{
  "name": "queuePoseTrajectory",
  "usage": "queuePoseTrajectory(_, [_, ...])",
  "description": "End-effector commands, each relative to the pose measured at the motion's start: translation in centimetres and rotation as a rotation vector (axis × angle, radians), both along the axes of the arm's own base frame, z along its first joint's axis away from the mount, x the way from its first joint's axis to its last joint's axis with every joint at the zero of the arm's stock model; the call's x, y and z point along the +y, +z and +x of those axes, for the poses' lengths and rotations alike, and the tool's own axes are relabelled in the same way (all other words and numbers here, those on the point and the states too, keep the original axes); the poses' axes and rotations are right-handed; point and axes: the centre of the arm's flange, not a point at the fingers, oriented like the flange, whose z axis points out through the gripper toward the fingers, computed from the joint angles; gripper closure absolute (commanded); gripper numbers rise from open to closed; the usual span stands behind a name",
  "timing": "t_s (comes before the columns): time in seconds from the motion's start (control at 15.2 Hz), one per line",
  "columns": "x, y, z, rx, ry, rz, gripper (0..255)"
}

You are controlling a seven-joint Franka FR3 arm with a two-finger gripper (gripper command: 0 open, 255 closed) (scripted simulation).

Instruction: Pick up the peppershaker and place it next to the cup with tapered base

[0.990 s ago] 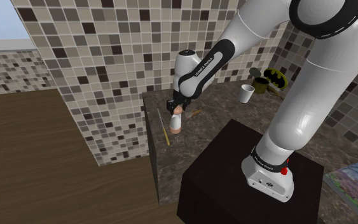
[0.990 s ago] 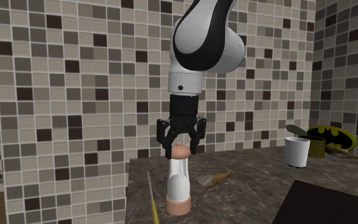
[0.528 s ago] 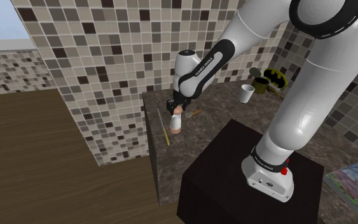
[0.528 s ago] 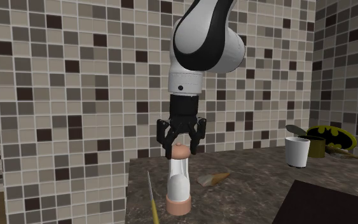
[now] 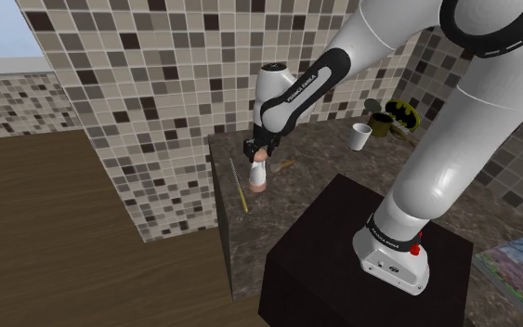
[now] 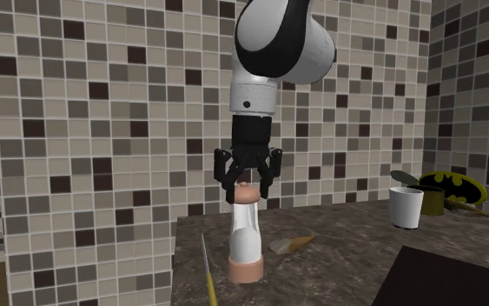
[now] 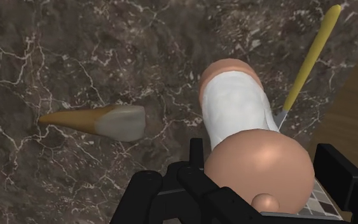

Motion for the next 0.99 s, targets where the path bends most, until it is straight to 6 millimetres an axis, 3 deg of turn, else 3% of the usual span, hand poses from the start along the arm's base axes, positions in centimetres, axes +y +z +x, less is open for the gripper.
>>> queuePoseTrajectory(0.0, [0.0, 1.0, 0.0, 0.0, 0.0, 0.0, 255])
queuePoseTrajectory(0.92, [0.0, 8.4, 0.0, 0.0, 0.0, 0.0, 255])
